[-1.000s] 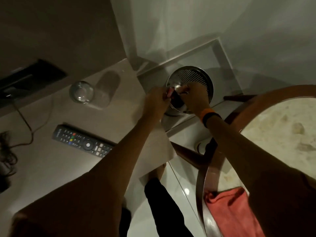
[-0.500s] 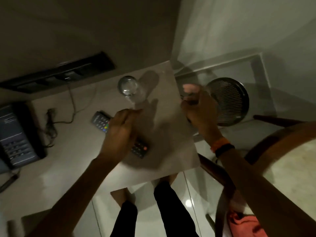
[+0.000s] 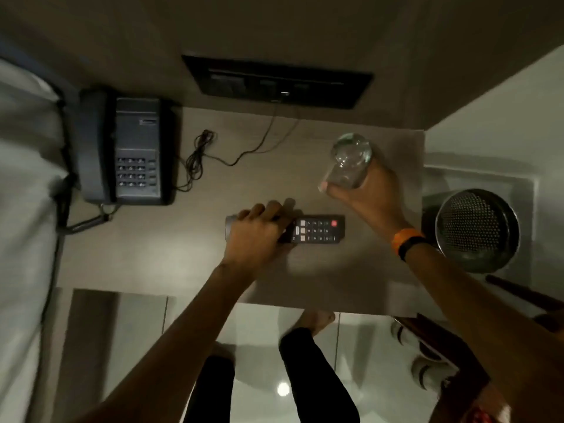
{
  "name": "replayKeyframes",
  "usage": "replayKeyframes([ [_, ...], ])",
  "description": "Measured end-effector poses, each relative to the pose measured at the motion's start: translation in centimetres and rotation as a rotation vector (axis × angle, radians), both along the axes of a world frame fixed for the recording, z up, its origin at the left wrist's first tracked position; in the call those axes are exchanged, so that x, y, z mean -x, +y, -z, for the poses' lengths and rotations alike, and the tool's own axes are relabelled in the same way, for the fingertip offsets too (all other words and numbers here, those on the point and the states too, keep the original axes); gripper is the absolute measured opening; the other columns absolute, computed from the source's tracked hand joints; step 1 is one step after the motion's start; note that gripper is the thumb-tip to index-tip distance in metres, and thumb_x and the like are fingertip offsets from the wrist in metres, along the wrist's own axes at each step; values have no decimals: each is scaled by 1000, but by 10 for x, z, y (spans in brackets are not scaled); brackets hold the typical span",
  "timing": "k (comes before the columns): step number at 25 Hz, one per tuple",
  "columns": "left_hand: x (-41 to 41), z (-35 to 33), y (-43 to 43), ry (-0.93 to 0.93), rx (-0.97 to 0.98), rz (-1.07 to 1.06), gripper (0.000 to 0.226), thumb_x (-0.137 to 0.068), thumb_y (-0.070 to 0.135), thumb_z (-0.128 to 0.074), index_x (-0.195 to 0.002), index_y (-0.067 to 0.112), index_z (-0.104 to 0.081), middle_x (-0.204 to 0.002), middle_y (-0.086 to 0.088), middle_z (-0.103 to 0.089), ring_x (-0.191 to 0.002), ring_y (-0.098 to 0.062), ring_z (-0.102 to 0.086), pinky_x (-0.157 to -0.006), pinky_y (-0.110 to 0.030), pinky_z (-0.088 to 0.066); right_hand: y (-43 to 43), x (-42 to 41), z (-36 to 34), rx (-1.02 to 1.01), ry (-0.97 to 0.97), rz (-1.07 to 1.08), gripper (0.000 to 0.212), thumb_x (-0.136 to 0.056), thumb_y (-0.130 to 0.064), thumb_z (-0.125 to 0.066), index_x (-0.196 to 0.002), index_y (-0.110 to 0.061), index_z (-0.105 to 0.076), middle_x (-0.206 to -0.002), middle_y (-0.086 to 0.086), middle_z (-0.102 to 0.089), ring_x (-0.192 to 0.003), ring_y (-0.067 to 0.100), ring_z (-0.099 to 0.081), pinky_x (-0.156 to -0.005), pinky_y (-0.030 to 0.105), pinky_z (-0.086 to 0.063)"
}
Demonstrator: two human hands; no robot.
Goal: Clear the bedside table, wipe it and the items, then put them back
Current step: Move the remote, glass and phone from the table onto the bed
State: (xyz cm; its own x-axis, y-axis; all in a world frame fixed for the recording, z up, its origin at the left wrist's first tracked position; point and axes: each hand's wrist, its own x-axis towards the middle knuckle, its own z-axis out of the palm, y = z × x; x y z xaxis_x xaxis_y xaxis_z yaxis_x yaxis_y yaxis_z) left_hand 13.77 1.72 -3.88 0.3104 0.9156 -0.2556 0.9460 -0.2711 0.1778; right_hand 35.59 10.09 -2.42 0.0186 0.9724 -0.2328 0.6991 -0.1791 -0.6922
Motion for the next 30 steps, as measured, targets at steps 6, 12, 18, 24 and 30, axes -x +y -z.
replayKeyframes([
  [6, 124, -53, -120, -418, -42, -783, 59, -82, 50, -79, -131, 19, -65, -121, 1, -66, -83, -24, -74, -65, -41, -64, -47, 137, -63, -14, -63, -296, 59, -60, -73, -70, -96, -27, -63, -79, -20, -66, -73, -10, -65, -61, -2, -41],
  [12, 311, -150, -270, -403, -495, -1599, 58, -78, 63, -62, -129, 37, -62, -88, 14, -57, -71, 0, -63, -63, -24, -54, -158, 393, -141, -11, 110, -801, 46, -61, -69, -70, -93, -38, -59, -80, -22, -57, -69, -4, -55, -64, 14, -41],
  [18, 473, -192, -398, -50, -487, -1968, 66, -91, 54, -64, -152, 39, -43, -92, 2, -59, -75, -13, -52, -70, -27, -36, -277, 630, -165, 24, 107, -1240, 84, -59, -78, -54, -127, -29, -57, -104, -15, -49, -90, 8, -57, -83, 27, -43],
  [24, 529, -156, -434, -3, -362, -2046, 64, -91, 54, -60, -151, 40, -45, -94, -3, -54, -75, -20, -53, -71, -30, -38, -329, 721, -145, -1, -46, -1294, 83, -64, -74, -55, -128, -22, -56, -117, -3, -58, -102, 26, -64, -86, 36, -47],
  [30, 527, -147, -435, 16, -281, -2051, 69, -90, 59, -59, -154, 42, -38, -114, -8, -54, -88, -27, -62, -72, -34, -41, -321, 719, -145, 9, -117, -1261, 85, -77, -80, -55, -141, -25, -49, -124, -5, -55, -105, 16, -64, -85, 31, -47],
])
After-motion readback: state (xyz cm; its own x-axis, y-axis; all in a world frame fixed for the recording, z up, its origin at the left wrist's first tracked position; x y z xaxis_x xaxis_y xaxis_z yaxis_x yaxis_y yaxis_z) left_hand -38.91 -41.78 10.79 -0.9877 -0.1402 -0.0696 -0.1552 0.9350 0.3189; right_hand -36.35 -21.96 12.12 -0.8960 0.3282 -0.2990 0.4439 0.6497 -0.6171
